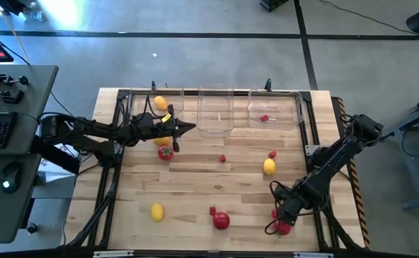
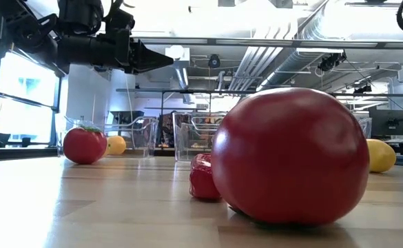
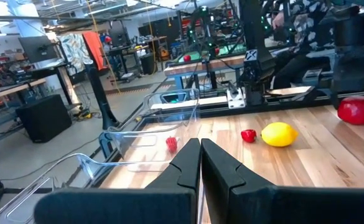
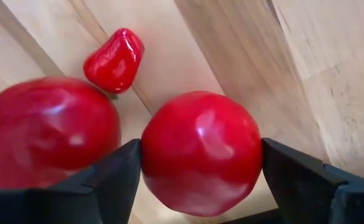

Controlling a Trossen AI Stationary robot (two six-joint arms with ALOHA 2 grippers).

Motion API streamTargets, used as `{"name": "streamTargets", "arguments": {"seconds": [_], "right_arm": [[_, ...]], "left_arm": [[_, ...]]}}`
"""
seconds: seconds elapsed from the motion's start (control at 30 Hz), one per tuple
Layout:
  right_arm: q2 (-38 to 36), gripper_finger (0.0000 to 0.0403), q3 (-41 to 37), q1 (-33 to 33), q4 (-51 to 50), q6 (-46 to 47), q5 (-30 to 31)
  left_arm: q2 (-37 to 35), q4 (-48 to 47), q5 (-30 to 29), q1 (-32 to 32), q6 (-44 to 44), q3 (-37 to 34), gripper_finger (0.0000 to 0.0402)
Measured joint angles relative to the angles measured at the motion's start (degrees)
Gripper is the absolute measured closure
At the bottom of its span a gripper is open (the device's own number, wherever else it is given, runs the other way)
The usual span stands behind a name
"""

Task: Sort produce into baskets
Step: Put the tomato into the middle transparent bin

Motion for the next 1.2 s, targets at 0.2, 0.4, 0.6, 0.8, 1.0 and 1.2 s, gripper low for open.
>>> {"name": "streamTargets", "arguments": {"seconds": [0.2, 0.4, 0.6, 0.8, 1.0, 1.2], "right_arm": [[-0.09, 0.0150, 0.00, -0.01, -0.07, -3.34, -0.28], [-3.19, 0.0161, -0.27, -2.14, -2.14, -4.33, -0.48], [-9.67, 0.0163, -0.23, -7.75, -5.06, -7.59, 0.36], [-15.70, 0.0164, 0.83, -18.89, -5.45, -18.88, 7.26], [-14.56, 0.0164, 7.30, -35.88, -4.75, -40.46, 16.12], [-7.72, 0.0164, 13.70, -56.14, 4.30, -62.84, 15.86]], "left_arm": [[0.00, -0.97, -1.35, 0.00, 0.49, 0.02, 0.0401], [0.00, -1.12, -2.84, 0.02, 0.61, 0.02, 0.0401], [0.00, -1.14, -2.80, 0.02, 0.08, 0.02, 0.0401], [0.00, -1.48, -2.80, 0.12, 0.44, -0.13, 0.0401], [0.00, -1.51, -2.78, 1.67, 1.07, -0.15, 0.0401], [0.00, -2.08, -1.18, 4.04, 0.60, -0.18, 0.0401]]}}
